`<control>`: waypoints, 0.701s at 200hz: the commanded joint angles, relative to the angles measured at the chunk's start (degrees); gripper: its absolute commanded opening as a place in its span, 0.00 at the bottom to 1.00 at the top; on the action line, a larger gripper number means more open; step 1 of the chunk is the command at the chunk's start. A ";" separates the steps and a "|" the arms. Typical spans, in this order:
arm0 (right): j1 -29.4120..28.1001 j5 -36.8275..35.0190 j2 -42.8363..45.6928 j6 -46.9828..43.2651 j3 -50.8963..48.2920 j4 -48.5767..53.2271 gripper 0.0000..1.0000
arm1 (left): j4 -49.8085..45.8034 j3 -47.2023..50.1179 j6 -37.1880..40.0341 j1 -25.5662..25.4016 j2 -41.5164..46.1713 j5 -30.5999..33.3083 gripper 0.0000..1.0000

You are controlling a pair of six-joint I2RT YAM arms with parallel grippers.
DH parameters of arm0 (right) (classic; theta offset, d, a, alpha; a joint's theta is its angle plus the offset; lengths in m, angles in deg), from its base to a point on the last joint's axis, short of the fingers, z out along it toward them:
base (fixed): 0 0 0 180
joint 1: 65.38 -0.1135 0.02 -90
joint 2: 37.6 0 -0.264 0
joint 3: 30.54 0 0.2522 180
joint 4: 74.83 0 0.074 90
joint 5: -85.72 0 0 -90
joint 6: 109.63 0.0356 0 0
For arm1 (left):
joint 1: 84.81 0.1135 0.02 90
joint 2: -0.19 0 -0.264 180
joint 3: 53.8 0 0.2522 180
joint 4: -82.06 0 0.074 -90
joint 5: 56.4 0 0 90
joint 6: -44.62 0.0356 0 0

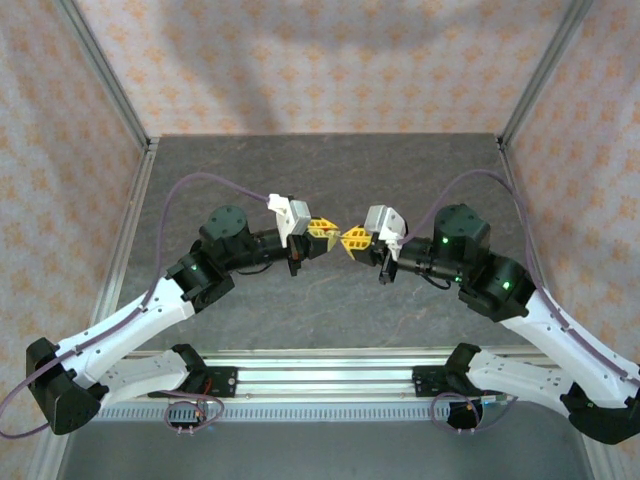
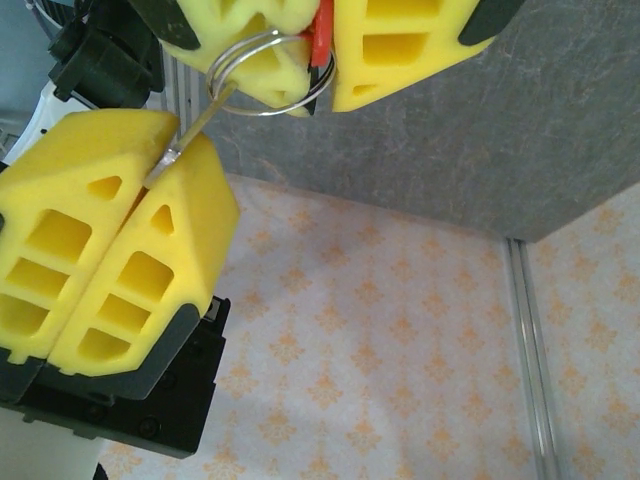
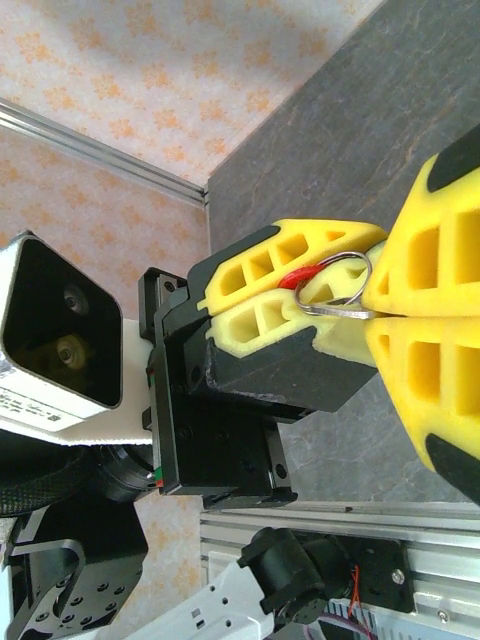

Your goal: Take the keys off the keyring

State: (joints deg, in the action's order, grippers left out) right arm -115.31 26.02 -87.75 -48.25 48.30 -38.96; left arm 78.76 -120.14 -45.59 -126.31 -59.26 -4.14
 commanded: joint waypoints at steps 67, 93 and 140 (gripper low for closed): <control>-8.90 8.37 -5.62 -5.29 5.42 11.59 0.00 | -0.01 -4.24 -0.63 3.97 -0.74 8.74 0.00; -10.21 7.67 -7.41 -6.58 6.73 11.94 0.00 | -0.78 -4.33 -0.08 3.97 -0.59 8.00 0.00; -11.74 10.75 -10.02 -7.56 9.13 12.96 0.00 | -1.90 -4.76 0.12 3.99 -0.41 6.84 0.00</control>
State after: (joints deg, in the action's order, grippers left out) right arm -121.13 17.37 -95.62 -54.48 57.02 -31.68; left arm 72.60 -121.21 -45.33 -123.75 -58.27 -4.55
